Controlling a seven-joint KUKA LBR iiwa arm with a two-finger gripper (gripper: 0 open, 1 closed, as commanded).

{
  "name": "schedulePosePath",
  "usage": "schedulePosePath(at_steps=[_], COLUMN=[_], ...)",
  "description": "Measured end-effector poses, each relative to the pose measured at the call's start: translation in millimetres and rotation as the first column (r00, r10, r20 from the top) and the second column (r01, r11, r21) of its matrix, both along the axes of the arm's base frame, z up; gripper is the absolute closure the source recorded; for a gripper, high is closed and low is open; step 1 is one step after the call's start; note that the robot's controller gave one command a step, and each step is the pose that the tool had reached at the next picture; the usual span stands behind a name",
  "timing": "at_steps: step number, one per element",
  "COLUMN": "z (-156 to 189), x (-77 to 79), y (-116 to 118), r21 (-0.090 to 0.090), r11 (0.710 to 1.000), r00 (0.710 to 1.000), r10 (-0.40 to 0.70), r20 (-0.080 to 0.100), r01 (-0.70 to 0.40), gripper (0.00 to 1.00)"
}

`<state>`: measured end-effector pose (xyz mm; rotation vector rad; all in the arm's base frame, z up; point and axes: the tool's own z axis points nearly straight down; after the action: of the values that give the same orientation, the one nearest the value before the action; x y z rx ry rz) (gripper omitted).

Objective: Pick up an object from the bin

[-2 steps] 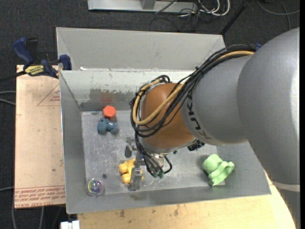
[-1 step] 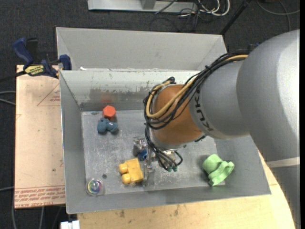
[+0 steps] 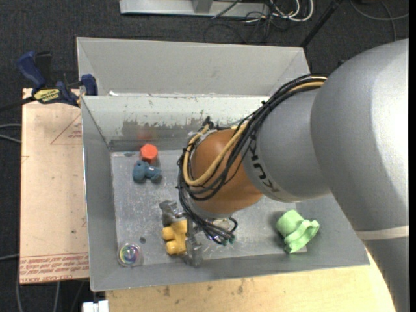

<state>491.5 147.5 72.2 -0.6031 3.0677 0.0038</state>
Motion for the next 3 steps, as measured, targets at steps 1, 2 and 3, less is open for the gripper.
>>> schedulePosePath(at_steps=[1,2,3], z=[0.7,130.1,-3.6], x=[0.8,23.7,39.5], y=[-0.9,-11.7,47.8], r21=[0.000,-0.003,-0.004], r11=[1.000,0.996,0.867], r00=[1.000,0.996,0.867], r10=[-0.003,0.093,0.497], r20=[0.001,-0.002,-0.014], r01=[0.003,-0.093,-0.498], gripper=[1.00,1.00,1.00])
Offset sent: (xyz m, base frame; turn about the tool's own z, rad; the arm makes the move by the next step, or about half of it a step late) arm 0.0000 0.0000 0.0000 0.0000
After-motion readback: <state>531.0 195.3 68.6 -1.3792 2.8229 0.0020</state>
